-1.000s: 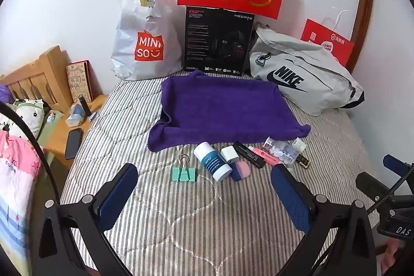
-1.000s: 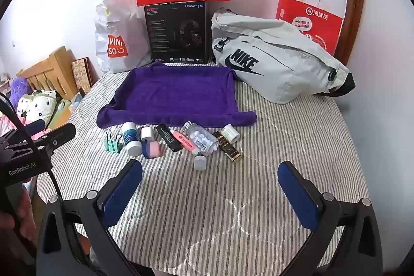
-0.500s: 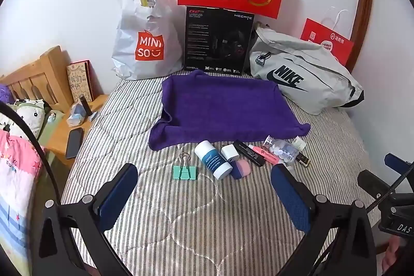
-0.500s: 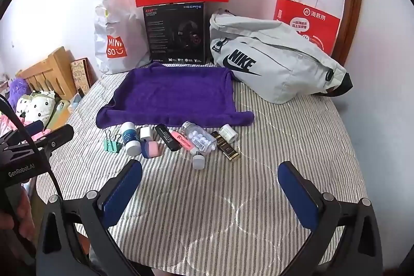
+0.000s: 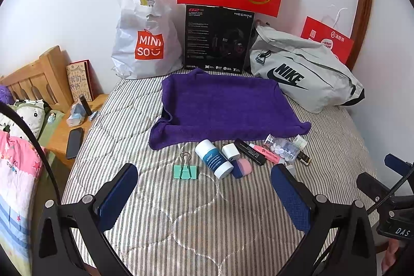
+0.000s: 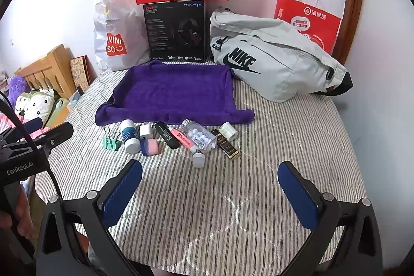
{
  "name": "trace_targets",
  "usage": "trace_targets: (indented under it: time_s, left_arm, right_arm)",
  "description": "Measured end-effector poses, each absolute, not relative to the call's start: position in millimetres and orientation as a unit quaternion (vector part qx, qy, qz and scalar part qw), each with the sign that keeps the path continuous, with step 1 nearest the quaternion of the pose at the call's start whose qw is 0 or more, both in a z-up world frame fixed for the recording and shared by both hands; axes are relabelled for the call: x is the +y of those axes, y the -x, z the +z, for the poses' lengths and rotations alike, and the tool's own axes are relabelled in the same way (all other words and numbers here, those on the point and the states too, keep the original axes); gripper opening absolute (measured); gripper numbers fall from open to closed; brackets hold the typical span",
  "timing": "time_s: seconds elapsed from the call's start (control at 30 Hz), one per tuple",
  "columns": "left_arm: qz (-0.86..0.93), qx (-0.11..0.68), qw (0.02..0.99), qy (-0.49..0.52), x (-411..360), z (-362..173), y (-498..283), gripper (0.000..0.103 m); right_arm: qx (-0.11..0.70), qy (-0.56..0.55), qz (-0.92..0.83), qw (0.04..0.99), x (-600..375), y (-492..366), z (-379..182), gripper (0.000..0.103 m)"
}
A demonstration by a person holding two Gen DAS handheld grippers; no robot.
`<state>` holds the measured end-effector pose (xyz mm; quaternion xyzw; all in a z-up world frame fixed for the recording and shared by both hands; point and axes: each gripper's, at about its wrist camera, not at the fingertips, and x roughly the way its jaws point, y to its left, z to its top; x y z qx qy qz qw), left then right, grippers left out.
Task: Organize rigid objects
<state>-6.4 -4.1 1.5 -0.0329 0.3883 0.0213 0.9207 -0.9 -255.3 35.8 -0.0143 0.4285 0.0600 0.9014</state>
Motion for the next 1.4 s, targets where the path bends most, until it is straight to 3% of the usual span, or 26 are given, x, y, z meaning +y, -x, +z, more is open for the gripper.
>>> trace_targets:
  time_s: [1.4]
  left_arm:
    - [0.022, 0.389, 0.921, 0.026, -4.6, 2.6, 9.1, 0.103]
  right_arm:
    - [0.428, 0.015, 0.059, 0.902, -257.0, 4.8, 39.2, 0.103]
